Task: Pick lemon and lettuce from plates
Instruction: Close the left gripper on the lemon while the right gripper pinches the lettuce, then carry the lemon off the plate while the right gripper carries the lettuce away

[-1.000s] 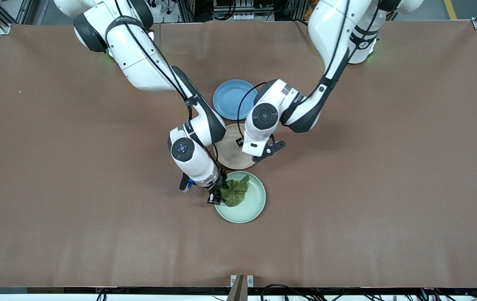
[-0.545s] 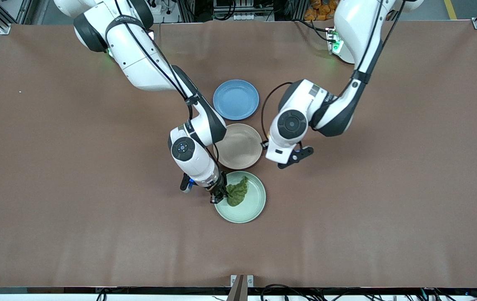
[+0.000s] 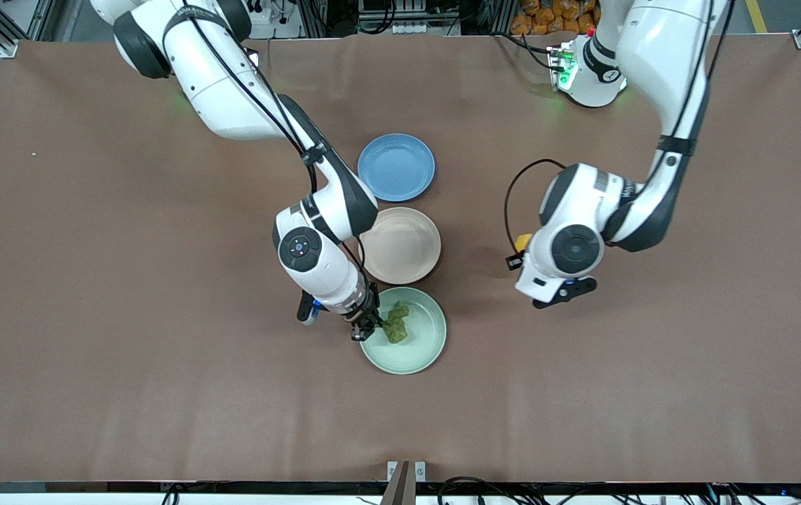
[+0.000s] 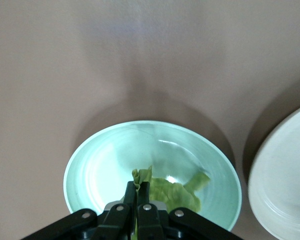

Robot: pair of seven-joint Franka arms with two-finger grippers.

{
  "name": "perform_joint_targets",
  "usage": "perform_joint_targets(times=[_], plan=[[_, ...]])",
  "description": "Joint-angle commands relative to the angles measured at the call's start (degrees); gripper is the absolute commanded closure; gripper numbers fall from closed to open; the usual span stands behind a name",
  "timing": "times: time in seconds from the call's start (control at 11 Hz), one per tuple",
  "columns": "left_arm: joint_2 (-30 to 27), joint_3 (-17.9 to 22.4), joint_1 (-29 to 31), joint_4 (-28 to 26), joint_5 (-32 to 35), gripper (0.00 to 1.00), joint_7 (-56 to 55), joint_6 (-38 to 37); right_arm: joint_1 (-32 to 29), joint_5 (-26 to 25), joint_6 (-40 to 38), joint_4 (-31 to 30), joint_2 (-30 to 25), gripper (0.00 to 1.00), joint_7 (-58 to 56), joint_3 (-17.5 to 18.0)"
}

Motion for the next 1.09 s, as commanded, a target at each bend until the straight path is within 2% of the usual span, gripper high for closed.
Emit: perform_joint_targets(times=[0.0,0.18,0.36,0.55,0.82,1.0], plan=[[-5.2,-0.6,4.3,-5.7,1.8,1.0,7.7,-0.1,-0.6,0.5,-7.1,-0.8,-5.1,1.0,-7.1,-0.2],[-6.2,-0.7,6.4,-8.1,3.0,1.0,10.8,1.2,-1.2,0.0,-12.3,-0.8,-8.7,1.0,-12.6,-0.4],[-6.6,-0.9,10.4,-9.5,3.4,1.0,15.5,3.2,-2.7,-0.5,-22.3,-0.8,-12.0,1.0,-21.2,-1.9],[-5.7,-0.8,12.9,-10.4,3.5,1.0,17.9,6.9,-5.1,-2.4,-29.0,-3.1,-16.6,1.0,-31.6,-1.8],[-2.7,-0.7,15.6,-10.3,3.6,1.0,22.3,11.4,-9.6,-4.7,-31.2,-13.7,-26.7,1.0,-47.6,-1.7],[-0.4,-0.7,15.4,-9.7,7.1,1.0,22.4,13.2,-12.5,-8.0,-31.1,-21.4,-32.3,1.0,-56.4,-1.6]])
